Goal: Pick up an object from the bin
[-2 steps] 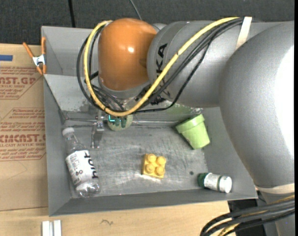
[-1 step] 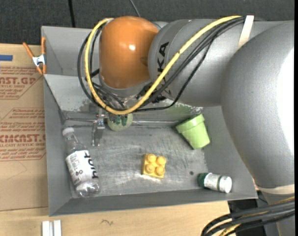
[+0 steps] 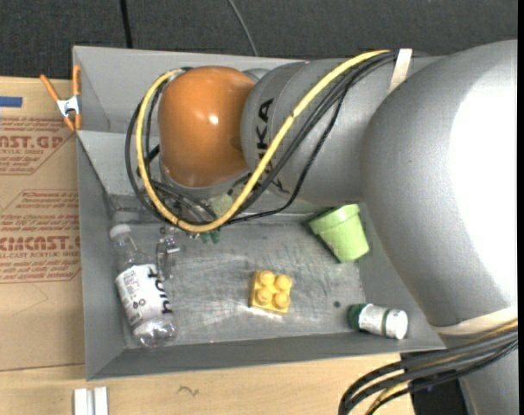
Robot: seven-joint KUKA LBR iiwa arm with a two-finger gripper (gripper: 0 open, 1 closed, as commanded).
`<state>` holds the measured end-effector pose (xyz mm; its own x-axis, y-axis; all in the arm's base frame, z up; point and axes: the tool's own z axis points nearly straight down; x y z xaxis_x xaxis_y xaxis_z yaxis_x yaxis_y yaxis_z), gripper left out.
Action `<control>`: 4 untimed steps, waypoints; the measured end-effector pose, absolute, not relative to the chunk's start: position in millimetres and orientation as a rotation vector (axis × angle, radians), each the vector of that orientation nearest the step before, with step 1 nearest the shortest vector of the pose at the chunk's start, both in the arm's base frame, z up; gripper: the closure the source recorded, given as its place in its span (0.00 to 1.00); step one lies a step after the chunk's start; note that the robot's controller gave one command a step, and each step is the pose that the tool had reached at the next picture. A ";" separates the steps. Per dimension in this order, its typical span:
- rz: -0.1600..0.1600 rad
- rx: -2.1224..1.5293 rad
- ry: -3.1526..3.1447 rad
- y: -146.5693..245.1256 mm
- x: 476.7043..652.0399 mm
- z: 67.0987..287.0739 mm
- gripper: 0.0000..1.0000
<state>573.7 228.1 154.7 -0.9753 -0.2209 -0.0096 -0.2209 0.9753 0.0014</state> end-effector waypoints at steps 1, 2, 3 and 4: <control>0.001 -0.840 3.027 246.6 535.0 140.1 0.00; 0.004 -0.796 3.037 247.5 539.9 137.6 0.00; 0.002 -1.375 2.819 246.0 540.6 95.3 0.00; -0.013 -1.467 2.753 243.1 525.5 80.9 1.00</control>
Offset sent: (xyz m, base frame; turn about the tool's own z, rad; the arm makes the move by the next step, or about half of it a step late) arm -0.0322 0.0183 -0.0185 -0.2814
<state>525.5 243.1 80.9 -0.5574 -0.8301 -0.0158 -0.8299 0.5576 -0.0181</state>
